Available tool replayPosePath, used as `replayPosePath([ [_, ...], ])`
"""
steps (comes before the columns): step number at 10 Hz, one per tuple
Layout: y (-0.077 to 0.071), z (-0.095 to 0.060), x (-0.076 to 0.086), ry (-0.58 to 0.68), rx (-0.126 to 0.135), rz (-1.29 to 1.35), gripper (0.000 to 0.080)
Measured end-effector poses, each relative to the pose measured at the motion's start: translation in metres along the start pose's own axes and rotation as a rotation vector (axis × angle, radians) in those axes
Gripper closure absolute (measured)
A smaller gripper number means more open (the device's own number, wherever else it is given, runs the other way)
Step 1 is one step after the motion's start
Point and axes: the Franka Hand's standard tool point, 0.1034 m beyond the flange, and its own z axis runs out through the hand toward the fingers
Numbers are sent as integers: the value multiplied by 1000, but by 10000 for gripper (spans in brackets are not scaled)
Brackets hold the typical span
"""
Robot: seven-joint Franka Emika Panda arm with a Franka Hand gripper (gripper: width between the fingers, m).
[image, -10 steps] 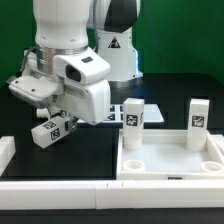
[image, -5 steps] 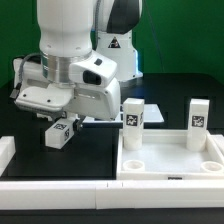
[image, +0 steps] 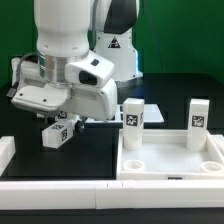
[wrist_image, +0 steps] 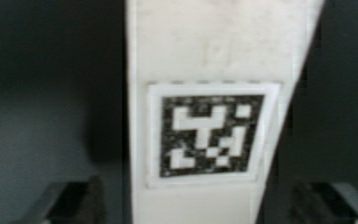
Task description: Assemble square table
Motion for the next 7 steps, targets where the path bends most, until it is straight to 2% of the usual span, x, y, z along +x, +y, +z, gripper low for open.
replayPosePath([
  [1, -5, -14, -4, -24, -6, 34, 256],
  [2, -8, -28, -7, -49, -15, 111, 169],
  [3, -11, -37, -12, -68, -25, 219, 155],
  [5, -9, -49, -19, -92, -51, 606, 151],
  [7, -9, -49, -19, -92, -51, 620, 151],
])
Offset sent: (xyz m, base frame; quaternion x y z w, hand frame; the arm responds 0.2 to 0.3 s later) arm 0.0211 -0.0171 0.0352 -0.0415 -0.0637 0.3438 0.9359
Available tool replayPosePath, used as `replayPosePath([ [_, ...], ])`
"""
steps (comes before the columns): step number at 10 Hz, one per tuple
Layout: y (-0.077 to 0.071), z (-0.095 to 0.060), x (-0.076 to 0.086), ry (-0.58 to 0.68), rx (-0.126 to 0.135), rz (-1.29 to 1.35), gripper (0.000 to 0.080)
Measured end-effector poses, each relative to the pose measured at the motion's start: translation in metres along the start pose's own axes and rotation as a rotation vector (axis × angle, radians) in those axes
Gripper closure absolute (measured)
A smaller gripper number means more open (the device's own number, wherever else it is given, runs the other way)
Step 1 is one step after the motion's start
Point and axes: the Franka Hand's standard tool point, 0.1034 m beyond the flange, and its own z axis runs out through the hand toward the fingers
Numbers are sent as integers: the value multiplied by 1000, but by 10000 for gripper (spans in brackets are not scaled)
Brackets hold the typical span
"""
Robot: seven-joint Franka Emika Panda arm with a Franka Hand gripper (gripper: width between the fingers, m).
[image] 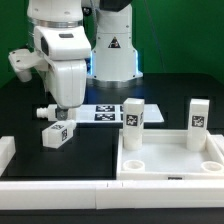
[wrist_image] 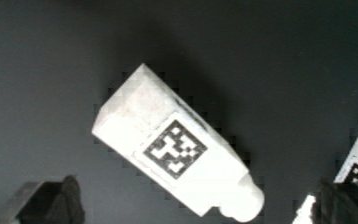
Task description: Assemble square table
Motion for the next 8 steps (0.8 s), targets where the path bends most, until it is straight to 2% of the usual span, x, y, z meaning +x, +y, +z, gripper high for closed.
replayPosePath([
  [8, 0, 0, 0, 0, 0, 0, 151],
])
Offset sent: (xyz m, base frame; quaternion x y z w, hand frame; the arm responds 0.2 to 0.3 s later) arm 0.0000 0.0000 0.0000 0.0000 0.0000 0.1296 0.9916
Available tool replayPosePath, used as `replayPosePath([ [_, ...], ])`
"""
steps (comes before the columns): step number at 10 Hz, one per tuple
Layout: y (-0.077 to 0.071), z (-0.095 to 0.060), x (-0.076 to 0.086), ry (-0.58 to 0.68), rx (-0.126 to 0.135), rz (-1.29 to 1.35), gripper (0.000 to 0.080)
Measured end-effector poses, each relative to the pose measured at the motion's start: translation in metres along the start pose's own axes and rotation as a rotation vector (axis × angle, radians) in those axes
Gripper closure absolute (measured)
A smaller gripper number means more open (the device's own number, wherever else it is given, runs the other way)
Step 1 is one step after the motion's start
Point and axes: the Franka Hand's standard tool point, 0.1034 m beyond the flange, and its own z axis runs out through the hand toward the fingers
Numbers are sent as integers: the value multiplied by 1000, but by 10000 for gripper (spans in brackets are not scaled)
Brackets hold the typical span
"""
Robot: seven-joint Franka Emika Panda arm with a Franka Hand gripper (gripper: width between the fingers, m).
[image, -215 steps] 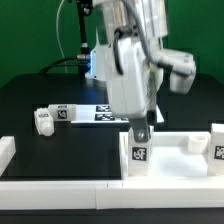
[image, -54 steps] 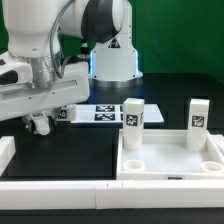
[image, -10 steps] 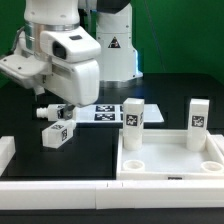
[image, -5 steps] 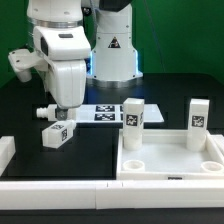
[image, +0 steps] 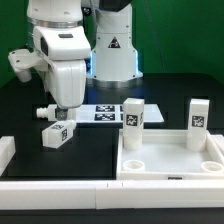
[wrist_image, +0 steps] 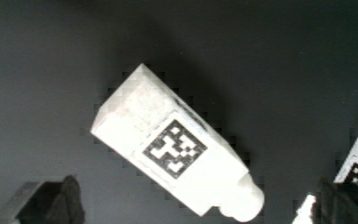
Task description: Assemble square table
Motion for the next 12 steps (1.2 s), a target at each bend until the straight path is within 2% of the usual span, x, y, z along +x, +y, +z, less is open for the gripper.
replayPosePath([
  [1, 0, 0, 0, 0, 0, 0, 151],
  [2, 4, -1, 2, 0, -3, 259, 151],
  [5, 7, 0, 6, 7, -6, 609, 151],
  [6, 5, 7, 12, 9, -12, 606, 151],
  [9, 5, 6, 11, 11, -10, 624, 151],
  [11, 17, -3, 12, 34, -19, 1097, 151],
  [12, 22, -3, 15, 49, 1, 1304, 151],
])
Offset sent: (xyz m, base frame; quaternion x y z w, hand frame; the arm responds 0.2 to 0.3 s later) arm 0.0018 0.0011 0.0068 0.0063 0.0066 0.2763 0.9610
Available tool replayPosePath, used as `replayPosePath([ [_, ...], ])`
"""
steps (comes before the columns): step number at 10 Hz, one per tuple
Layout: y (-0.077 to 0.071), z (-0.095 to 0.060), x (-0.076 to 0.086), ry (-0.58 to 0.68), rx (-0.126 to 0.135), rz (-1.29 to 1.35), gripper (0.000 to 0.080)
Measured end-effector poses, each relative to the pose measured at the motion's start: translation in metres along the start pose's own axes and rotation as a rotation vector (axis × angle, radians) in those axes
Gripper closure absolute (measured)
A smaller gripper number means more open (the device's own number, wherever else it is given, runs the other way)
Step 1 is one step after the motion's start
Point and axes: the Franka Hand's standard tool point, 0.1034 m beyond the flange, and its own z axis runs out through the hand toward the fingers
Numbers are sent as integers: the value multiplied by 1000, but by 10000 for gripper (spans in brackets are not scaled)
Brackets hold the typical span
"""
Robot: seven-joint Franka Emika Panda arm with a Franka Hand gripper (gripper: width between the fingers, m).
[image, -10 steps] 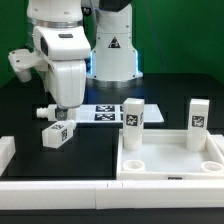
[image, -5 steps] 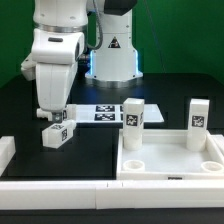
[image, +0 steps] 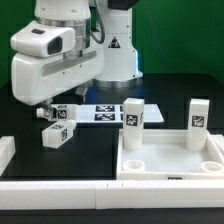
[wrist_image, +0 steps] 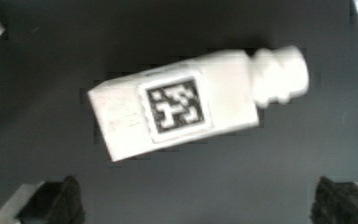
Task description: Assemble square table
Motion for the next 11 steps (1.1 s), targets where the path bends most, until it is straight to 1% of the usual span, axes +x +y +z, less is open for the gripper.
replayPosePath([
  [1, -2, 1, 1, -38, 53, 103, 151],
  [2, 1, 1, 4, -32, 53, 153, 151],
  [4, -1, 1, 6, -29, 58, 270, 151],
  [5, 0, 1, 6, -38, 70, 362, 151],
  [6, 12, -1, 7, -55, 79, 464, 151],
  [7, 21, 1, 7, -53, 93, 634, 151],
  [8, 21, 4, 4, -59, 121, 800, 151],
  [9, 21, 4, 3, -76, 160, 945, 151],
  [10, 22, 4, 6, -69, 153, 961, 151],
  [11, 21, 4, 9, -70, 156, 982, 151],
])
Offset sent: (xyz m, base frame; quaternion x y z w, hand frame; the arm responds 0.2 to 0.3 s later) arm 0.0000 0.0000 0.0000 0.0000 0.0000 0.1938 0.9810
